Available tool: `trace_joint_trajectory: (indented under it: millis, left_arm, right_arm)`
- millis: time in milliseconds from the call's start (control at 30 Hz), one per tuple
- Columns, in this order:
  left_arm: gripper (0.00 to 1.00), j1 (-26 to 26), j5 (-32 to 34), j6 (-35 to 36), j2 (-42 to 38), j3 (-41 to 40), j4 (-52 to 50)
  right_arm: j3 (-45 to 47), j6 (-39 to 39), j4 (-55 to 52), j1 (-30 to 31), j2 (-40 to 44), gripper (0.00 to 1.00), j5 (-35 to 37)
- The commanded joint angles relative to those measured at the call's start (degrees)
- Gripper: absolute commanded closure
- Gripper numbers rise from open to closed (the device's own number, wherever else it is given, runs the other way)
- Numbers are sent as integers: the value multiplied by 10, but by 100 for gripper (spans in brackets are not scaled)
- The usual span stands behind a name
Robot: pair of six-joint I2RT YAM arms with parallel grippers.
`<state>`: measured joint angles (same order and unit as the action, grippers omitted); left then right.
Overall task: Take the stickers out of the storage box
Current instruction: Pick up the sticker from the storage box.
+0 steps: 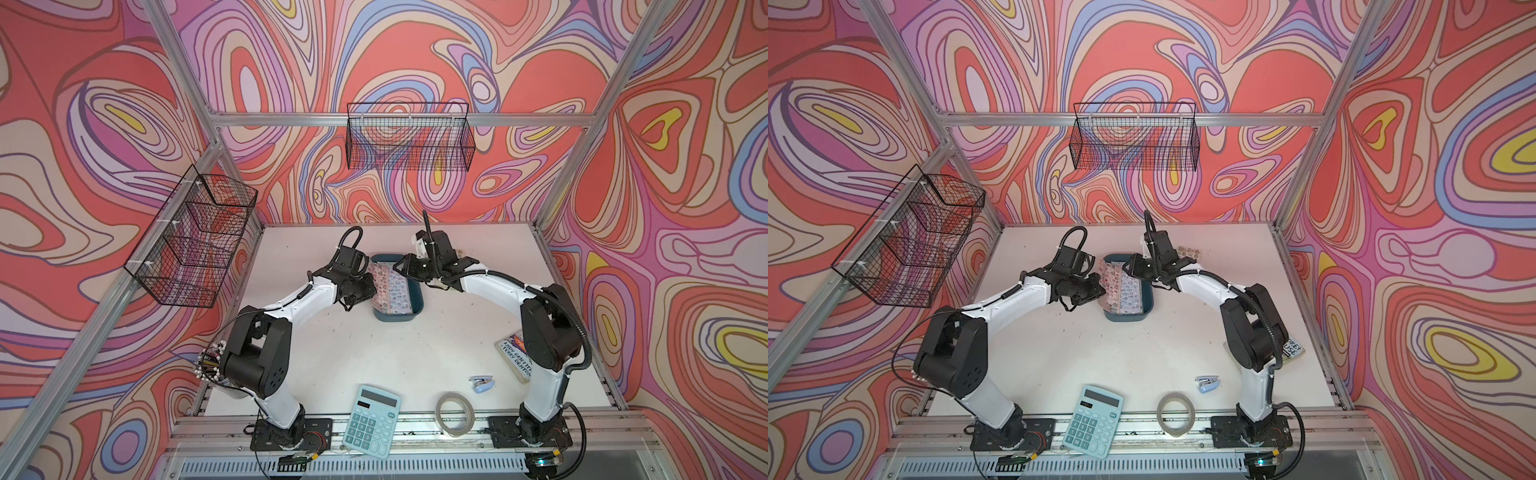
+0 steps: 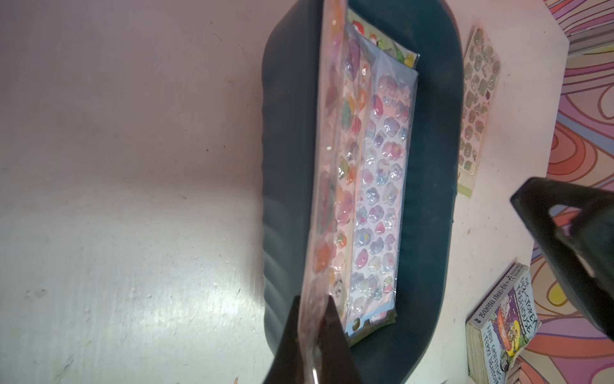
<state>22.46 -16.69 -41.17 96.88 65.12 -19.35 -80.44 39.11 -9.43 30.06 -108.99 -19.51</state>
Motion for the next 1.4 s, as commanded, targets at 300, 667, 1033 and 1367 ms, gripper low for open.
trace_joint_trajectory:
  millis: [300, 667, 1033, 1367]
  left_arm:
    - [78, 1, -9, -9, 35, 8, 25]
    - [71, 1, -5, -1, -2, 7, -6]
    - [95, 0, -6, -2, -6, 13, -9]
    - [100, 1, 9, 0, -12, 27, -22]
  right_arm:
    - [5, 14, 2, -2, -26, 59, -18]
    - [-31, -9, -50, 14, -86, 58, -1]
    - [-26, 5, -26, 18, -103, 58, -26]
    - [5, 61, 57, 18, -106, 60, -90]
